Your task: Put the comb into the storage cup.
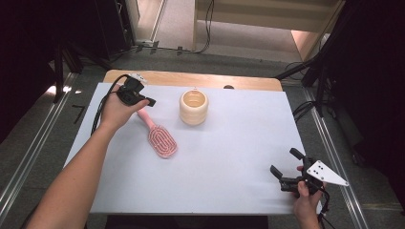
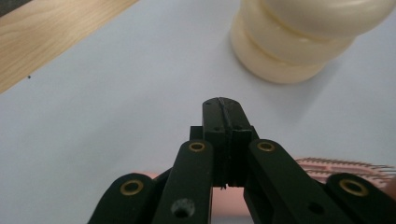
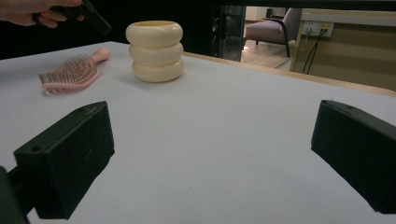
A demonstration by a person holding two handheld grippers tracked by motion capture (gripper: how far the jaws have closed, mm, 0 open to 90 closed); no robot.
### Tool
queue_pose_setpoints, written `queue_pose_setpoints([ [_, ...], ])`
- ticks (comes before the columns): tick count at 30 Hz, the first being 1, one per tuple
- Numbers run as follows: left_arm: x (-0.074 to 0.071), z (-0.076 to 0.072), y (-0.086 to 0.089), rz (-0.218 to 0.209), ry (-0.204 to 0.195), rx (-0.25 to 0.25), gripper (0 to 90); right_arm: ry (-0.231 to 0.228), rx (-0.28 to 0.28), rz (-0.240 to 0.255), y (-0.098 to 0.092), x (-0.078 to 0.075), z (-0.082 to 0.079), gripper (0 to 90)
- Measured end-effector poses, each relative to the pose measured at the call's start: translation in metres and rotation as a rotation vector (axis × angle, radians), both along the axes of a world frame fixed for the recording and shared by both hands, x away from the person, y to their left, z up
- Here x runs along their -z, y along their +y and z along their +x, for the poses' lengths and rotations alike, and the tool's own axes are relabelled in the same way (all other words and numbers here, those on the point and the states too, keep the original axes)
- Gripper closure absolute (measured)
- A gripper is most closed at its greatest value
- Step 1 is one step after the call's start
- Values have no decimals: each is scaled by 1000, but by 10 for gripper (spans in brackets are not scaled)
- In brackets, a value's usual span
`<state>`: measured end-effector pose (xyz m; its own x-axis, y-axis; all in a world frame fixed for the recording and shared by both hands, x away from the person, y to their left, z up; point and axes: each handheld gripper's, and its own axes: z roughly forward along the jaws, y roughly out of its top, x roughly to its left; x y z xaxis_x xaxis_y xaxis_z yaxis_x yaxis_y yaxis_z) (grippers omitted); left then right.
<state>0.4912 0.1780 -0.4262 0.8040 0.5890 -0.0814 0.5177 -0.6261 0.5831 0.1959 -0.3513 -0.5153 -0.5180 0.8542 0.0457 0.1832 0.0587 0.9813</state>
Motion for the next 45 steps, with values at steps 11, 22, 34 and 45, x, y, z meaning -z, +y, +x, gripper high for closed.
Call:
queue_pose_setpoints([
  [11, 20, 16, -11, 134, 56, -16, 900, 0, -1, -1, 0, 0, 1, 0],
  [22, 36, 25, -2, 169, 123, -63, 900, 2, 1, -1, 0, 0, 1, 0],
  [34, 42, 23, -2, 241, 151, -31, 900, 3, 3, 1, -1, 1, 1, 0],
  [45, 41, 10, 5, 280, 140, -1, 900, 3, 0, 1, -1, 1, 1, 0],
])
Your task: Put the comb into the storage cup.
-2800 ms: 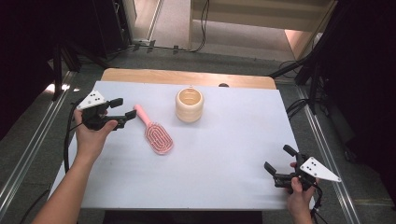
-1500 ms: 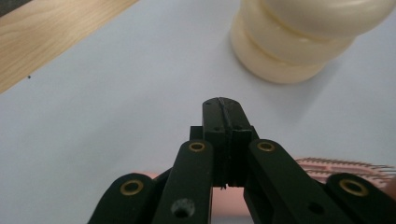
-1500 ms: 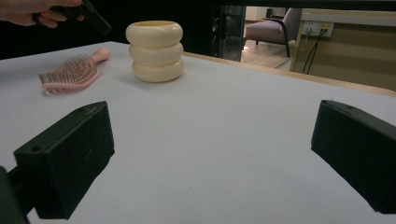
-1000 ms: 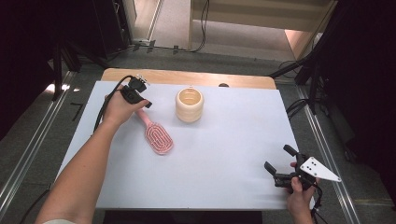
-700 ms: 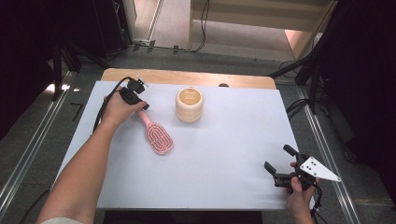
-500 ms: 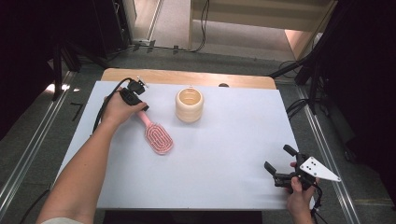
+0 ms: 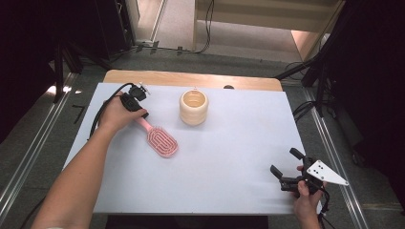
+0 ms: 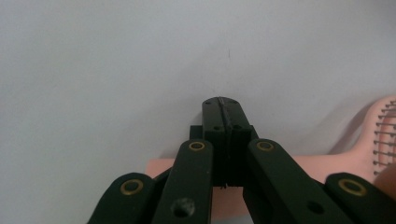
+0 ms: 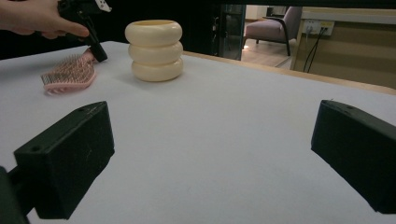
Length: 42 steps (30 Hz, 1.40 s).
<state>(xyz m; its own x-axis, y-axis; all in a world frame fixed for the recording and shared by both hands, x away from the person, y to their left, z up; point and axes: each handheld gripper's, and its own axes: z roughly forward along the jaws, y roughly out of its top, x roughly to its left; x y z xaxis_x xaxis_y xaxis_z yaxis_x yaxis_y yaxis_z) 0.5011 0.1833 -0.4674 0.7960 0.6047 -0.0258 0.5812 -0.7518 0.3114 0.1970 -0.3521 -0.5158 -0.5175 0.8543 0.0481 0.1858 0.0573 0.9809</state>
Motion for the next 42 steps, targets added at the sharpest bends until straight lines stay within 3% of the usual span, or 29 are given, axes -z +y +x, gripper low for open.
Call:
queue_pose_setpoints([
  [9, 1, -19, 12, -12, 4, 24, 900, 4, 0, -1, 0, 0, 0, 0],
  [20, 0, -44, 16, -4, 14, 75, 900, 9, 3, -3, 1, 0, 0, 0],
  [28, 0, -63, 21, -12, 4, 73, 900, 10, 4, -4, 1, 0, 0, 0],
  [37, 0, -80, 31, -28, 19, 84, 900, 10, 7, -6, 1, 0, 0, 0],
  [42, 0, -90, 31, -15, 26, 100, 900, 13, 10, -8, 2, 0, 1, 0],
])
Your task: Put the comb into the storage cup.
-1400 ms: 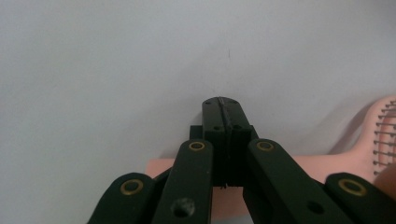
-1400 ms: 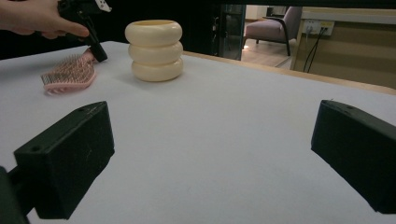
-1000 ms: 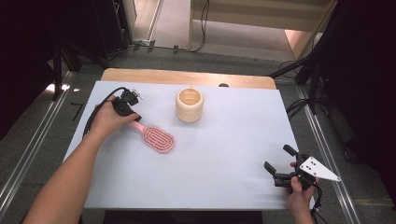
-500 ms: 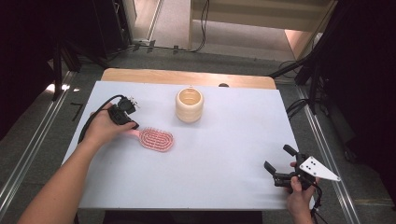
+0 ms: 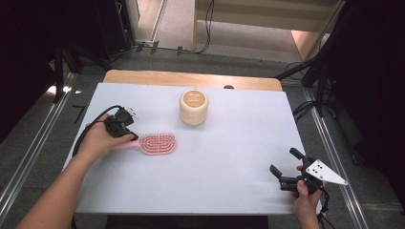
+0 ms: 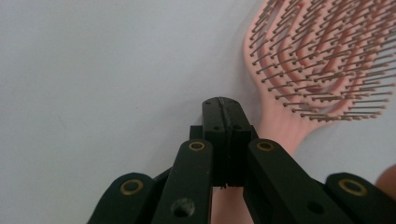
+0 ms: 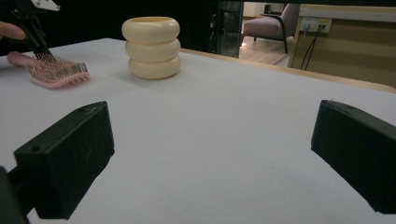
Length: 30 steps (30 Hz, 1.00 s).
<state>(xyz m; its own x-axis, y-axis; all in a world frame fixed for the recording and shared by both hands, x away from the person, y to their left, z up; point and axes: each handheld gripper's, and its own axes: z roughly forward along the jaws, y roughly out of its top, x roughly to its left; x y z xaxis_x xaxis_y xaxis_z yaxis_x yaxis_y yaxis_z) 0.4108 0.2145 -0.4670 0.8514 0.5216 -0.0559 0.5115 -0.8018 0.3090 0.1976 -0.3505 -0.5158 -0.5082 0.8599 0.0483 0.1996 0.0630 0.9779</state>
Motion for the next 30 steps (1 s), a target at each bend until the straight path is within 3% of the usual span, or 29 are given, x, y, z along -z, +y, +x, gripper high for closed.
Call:
queue_pose_setpoints([
  [12, 1, -16, -1, 0, 8, 16, 900, -1, 3, 1, 0, 0, 0, 0],
  [28, 0, -20, -4, 19, 17, 22, 900, -2, 3, 1, 0, 0, 0, 0],
  [30, -5, -17, 0, 11, -7, -10, 825, -1, 2, 2, -1, 0, 0, 0],
])
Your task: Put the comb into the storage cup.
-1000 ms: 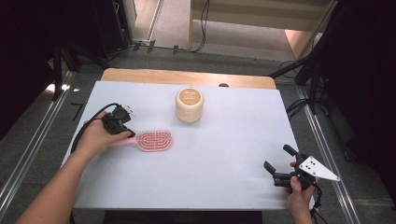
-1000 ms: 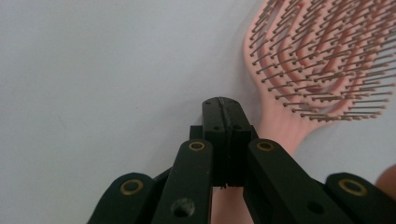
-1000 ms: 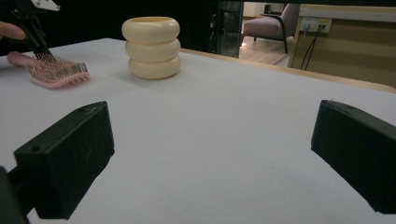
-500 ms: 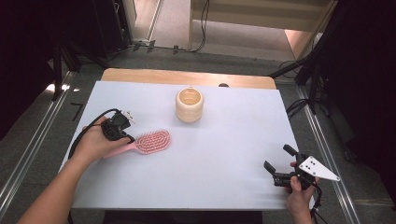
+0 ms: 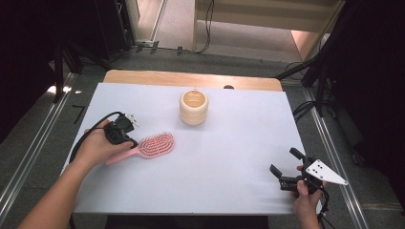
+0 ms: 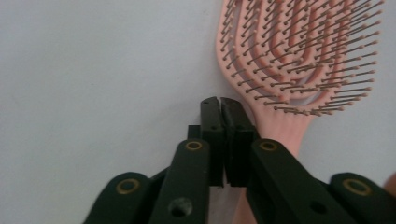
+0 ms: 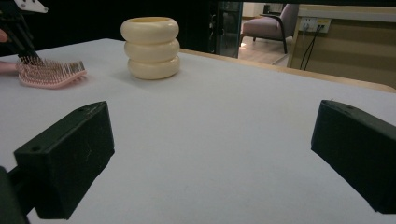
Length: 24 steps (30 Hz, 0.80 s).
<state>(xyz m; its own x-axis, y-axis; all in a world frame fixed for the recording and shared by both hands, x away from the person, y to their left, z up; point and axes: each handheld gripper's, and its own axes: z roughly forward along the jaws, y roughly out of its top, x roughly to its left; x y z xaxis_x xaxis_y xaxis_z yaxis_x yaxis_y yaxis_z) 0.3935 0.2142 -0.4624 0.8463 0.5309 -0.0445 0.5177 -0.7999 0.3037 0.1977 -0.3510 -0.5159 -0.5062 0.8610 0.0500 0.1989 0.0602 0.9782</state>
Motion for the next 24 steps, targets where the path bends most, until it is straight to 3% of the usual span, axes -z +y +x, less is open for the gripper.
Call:
queue_pose_setpoints([
  [1, 0, 0, 0, 0, 0, 0, 770, 0, 0, 0, 0, 0, 0, 0],
  [3, -11, 3, 8, -40, -9, -20, 757, 0, 0, 0, 0, 0, 0, 0],
  [6, -22, -2, 9, -13, -55, 3, 649, -1, 0, 2, 0, 0, 0, 0],
  [10, -26, -8, 7, 25, -31, 40, 503, -1, -1, 2, 0, 0, 0, 0],
  [16, -23, -16, -1, 47, -5, 88, 323, -1, 0, 2, 0, 0, 0, 0],
  [21, -14, -18, -7, 89, 16, 98, 293, 0, 0, 2, 0, 0, 0, 0],
  [24, -10, -20, -11, 90, 33, 118, 351, 0, -1, 2, 0, 0, 0, 0],
])
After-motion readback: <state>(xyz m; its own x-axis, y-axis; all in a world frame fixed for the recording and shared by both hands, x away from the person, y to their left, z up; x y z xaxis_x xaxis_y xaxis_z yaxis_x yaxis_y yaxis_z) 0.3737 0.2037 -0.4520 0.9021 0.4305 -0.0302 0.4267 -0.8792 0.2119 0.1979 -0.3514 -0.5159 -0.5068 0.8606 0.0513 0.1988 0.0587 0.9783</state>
